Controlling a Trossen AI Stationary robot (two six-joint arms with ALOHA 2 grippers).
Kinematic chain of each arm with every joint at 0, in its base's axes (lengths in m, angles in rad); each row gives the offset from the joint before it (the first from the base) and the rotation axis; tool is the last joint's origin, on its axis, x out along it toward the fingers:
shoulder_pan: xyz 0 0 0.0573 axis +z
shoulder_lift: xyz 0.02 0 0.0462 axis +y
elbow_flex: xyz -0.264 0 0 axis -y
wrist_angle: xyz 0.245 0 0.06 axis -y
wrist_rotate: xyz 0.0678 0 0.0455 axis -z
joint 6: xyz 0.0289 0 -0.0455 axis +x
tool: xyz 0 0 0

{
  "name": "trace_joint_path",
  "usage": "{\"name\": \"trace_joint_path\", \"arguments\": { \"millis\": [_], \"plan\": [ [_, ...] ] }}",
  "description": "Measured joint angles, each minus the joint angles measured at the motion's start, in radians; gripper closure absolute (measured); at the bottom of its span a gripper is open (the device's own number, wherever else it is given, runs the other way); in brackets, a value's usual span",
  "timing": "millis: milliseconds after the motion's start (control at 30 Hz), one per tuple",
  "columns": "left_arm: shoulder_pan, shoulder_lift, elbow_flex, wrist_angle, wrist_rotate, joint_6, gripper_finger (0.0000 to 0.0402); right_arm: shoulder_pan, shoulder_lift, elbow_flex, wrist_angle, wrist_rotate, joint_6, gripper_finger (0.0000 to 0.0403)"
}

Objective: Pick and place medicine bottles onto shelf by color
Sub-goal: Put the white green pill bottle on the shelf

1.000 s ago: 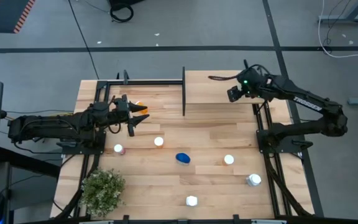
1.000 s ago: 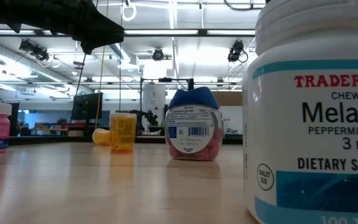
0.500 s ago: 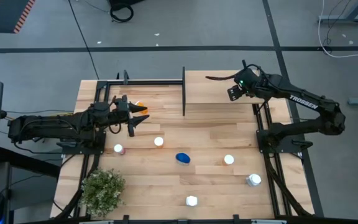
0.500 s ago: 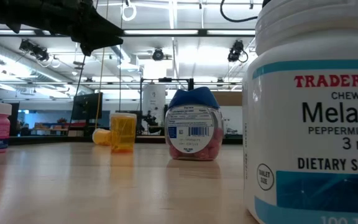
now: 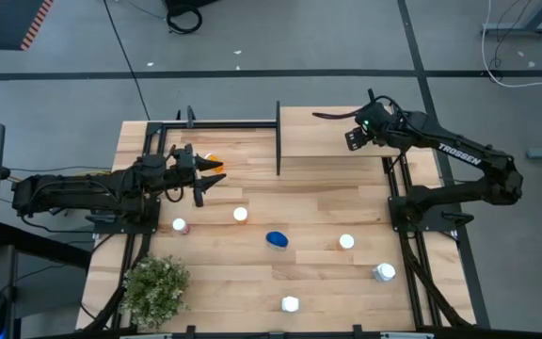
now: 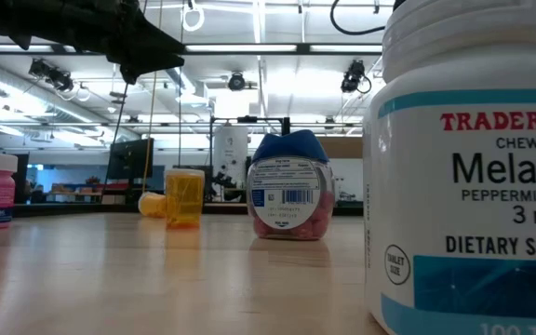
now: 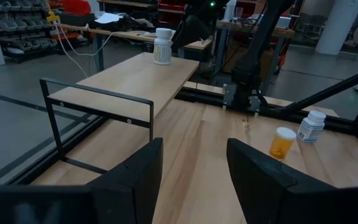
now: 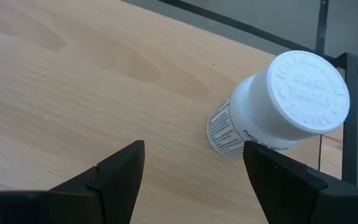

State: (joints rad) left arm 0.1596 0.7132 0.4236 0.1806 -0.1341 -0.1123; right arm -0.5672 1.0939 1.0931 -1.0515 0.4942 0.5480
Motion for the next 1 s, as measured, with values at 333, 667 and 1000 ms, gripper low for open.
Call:
{"name": "trace_joint_path", "arguments": {
  "millis": [333,667,1000],
  "plan": [
    [0.000,0.000,0.000,0.000,0.000,-0.007,0.0214,0.000,0.000,0.000,0.003,0.048,-0.009,0.0120],
    [0.000,0.000,0.000,-0.006,0.000,-0.007,0.0217,0.000,0.000,0.000,0.003,0.079,0.001,0.0120],
    [0.000,0.000,0.000,-0.008,0.000,-0.008,0.0215,0.047,0.000,-0.042,0.011,0.045,0.090,0.0120]
  ]
}}
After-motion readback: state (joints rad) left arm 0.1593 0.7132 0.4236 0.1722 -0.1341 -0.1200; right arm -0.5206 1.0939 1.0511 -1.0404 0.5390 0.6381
